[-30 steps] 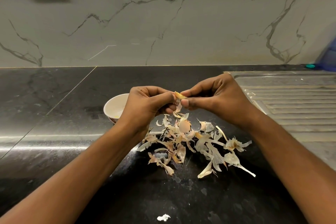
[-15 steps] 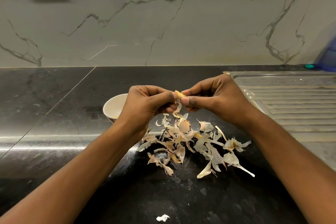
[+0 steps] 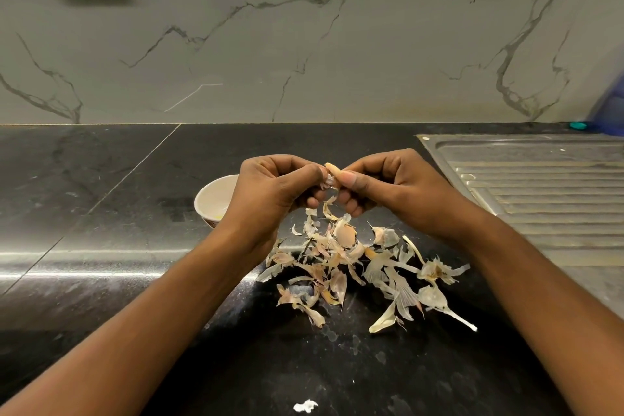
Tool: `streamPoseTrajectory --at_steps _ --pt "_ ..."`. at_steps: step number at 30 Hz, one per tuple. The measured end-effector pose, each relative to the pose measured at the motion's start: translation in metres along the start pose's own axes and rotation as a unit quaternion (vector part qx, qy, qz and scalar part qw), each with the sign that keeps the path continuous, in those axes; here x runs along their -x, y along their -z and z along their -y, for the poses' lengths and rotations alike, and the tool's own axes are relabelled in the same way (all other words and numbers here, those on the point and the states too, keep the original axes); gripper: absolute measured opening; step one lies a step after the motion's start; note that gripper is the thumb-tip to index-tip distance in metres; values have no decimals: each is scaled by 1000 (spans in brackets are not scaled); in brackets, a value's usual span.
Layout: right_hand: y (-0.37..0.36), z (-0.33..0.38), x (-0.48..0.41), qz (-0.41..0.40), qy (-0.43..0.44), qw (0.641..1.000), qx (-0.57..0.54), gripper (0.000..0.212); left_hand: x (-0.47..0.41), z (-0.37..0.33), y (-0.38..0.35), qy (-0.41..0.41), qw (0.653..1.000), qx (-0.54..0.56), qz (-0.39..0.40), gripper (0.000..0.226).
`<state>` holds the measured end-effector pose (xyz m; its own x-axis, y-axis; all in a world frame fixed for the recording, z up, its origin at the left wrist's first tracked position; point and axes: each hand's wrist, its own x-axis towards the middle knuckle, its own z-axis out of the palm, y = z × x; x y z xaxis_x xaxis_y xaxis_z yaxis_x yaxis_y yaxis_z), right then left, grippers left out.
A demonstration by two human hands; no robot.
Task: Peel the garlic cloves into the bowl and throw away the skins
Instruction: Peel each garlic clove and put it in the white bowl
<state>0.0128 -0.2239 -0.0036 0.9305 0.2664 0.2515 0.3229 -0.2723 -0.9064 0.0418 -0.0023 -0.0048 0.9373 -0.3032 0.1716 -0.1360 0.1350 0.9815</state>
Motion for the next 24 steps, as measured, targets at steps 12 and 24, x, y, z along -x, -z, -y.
streamPoseTrajectory --at_steps 12,24 --pt "1 -1 0 -20 29 996 78 19 1 0 0 24 999 -16 16 6" --pt "-1 1 2 -15 48 993 111 16 2 0 -1 0 999 -41 22 20"
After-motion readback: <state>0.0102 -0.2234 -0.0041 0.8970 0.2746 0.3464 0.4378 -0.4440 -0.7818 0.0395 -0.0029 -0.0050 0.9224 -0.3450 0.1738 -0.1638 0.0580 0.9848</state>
